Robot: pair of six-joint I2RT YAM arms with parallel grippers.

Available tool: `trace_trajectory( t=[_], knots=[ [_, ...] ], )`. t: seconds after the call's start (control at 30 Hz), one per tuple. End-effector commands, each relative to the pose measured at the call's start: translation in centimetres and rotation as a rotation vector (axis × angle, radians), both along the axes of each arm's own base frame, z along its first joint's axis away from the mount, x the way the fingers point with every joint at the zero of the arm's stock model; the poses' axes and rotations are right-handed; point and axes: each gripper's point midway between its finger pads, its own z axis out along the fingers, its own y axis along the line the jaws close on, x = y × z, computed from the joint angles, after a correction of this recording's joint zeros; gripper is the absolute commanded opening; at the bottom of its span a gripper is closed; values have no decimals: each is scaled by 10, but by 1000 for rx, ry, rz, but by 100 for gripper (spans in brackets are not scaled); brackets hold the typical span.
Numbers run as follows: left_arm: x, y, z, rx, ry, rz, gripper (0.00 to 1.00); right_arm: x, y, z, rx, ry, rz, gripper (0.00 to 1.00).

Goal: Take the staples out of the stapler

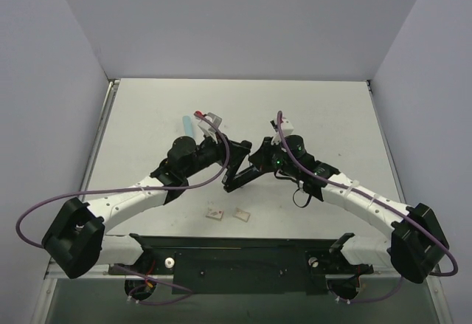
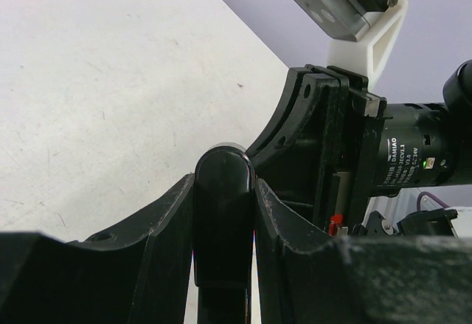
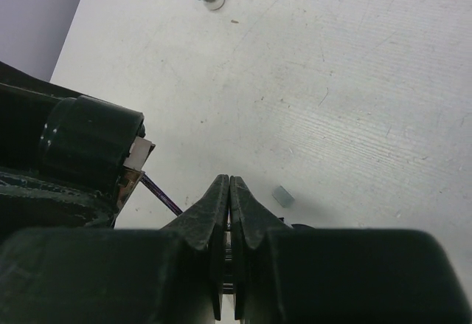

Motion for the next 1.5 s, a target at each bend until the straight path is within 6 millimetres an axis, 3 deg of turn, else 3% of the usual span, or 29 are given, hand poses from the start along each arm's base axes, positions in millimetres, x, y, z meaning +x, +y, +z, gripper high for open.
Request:
trace_trajectory(
  t=[0.0, 0.37, 0.9, 1.0, 1.47],
  knots=[
    [12, -5, 114, -265, -233, 17, 0, 1, 3, -8, 24, 25, 2, 0],
    [31, -17, 139, -325, -280, 33, 0, 9, -4, -9, 51, 35, -23, 0],
    [53, -25, 153, -357, -316, 79, 0, 9, -14, -11, 149, 37, -67, 0],
    [57, -25, 155, -360, -328, 96, 0, 9, -10, -3, 203, 26, -62, 0],
    [72, -49, 142, -278, -376, 150, 0, 17, 11, 22, 318, -35, 3, 0]
  ],
)
